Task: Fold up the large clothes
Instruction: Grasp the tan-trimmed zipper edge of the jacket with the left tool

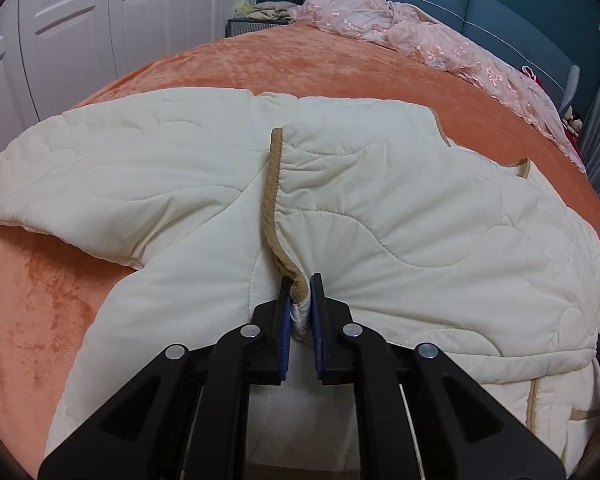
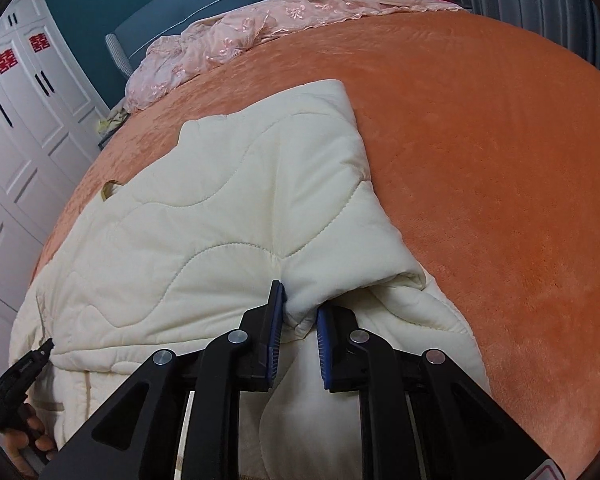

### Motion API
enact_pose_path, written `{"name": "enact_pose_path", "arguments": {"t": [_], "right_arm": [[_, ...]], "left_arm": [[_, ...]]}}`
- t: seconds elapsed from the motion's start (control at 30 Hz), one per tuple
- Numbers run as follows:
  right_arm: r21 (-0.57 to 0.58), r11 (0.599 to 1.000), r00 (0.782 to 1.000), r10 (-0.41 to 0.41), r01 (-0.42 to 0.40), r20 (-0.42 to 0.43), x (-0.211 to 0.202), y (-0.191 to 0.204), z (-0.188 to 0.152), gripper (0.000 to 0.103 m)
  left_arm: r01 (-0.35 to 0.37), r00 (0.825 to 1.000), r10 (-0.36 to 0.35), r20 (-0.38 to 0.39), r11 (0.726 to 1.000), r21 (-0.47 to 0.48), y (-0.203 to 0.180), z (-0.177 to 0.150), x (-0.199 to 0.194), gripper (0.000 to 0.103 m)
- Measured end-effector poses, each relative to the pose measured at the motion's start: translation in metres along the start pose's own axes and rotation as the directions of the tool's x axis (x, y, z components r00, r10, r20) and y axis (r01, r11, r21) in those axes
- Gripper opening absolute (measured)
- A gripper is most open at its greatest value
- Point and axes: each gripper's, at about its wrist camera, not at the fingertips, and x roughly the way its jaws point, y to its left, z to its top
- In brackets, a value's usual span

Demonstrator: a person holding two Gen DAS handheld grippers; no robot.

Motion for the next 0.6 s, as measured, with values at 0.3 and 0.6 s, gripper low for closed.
{"name": "enact_pose_path", "arguments": {"t": [0.3, 0.6], "right_arm": [[-0.023, 0.996, 0.975, -0.076, 0.082, 0.209, -0.08, 0.041, -0.02, 0.028], [-0.262, 0.959, 0.993, 0.097, -0.11, -0.061, -0.011, 0.15, -0.043, 0.027]], "left_arm": [[0.006, 0.999, -0.006, 0.043, 1.0, 0.002, -0.001, -0.007, -0.002, 0.01], [0.007, 0.999, -0.007, 0.046, 1.0, 0.001, -0.001, -0.009, -0.001, 0.01]]}}
